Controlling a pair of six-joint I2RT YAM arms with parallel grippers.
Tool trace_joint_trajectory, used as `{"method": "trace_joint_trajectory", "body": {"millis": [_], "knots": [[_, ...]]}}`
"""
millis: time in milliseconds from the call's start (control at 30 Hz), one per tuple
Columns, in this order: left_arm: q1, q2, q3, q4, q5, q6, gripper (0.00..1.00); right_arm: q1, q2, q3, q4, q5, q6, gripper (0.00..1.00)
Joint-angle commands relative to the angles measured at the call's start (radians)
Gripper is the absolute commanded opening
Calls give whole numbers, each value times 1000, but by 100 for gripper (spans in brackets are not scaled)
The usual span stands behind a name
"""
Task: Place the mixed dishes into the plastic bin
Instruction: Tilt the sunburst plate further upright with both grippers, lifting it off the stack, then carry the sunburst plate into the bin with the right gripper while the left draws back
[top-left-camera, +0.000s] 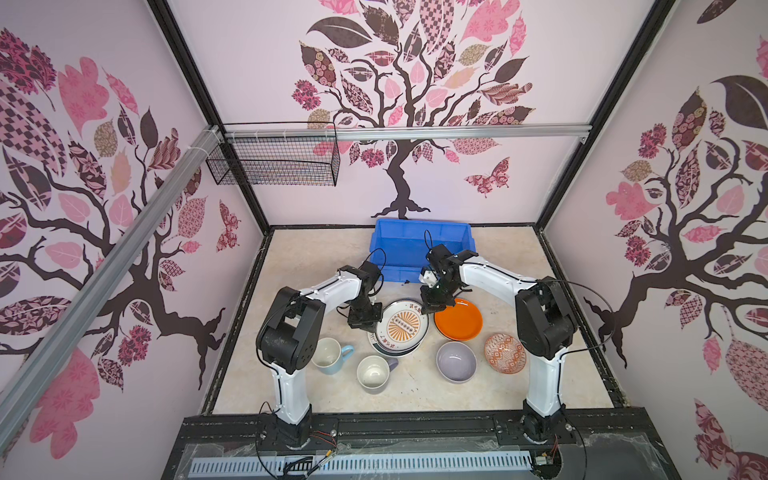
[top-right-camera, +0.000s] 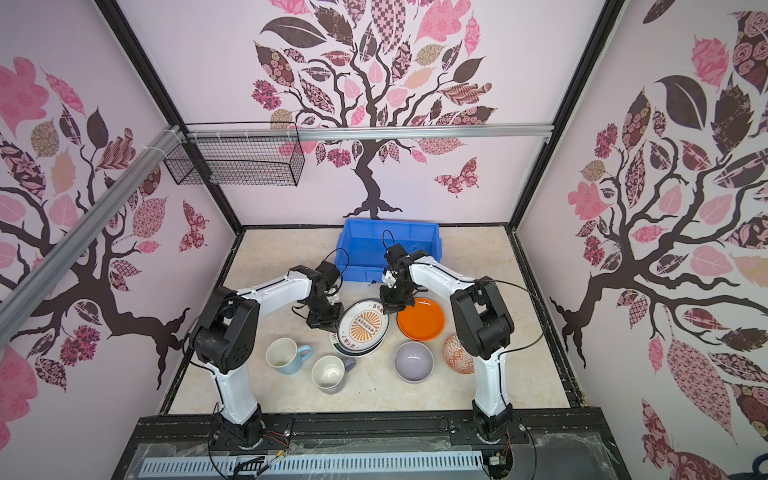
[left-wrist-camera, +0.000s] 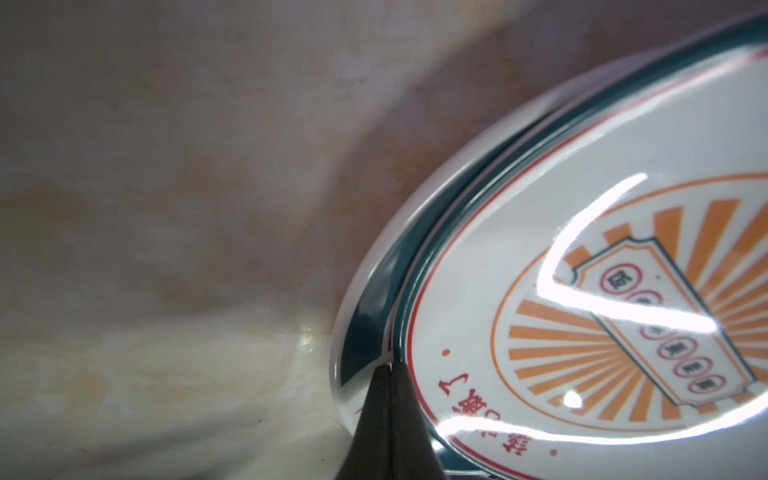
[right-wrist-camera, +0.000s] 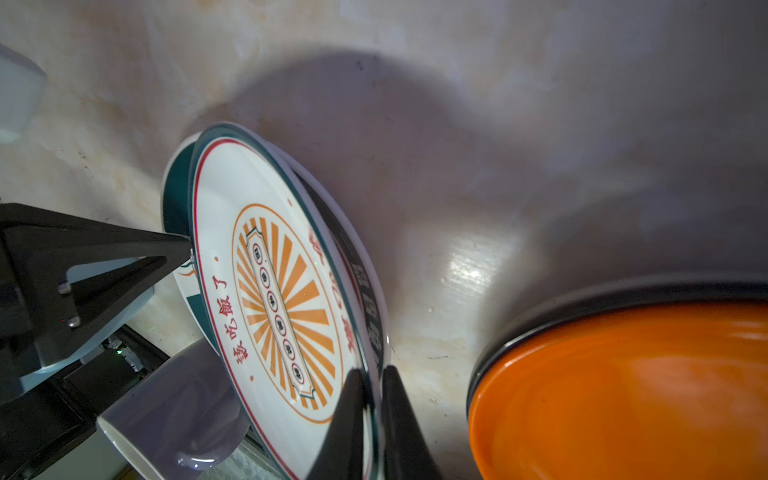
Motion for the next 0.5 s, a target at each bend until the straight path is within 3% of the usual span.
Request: {"method": "trace_joint_trajectory", "body": {"millis": [0, 133, 267, 467], "knots": [[25, -24, 38, -33, -18, 26, 2, -15, -46, 37, -54, 51, -1, 1], [62, -63, 74, -74, -28, 43, 18, -31, -72, 51, -55, 13, 6, 0], [95, -103, 143, -116, -20, 49, 44, -45, -96, 64, -44, -22, 17, 0], [128, -101, 284, -168, -1, 58, 57, -72, -111, 88, -19, -103, 42, 0]]}}
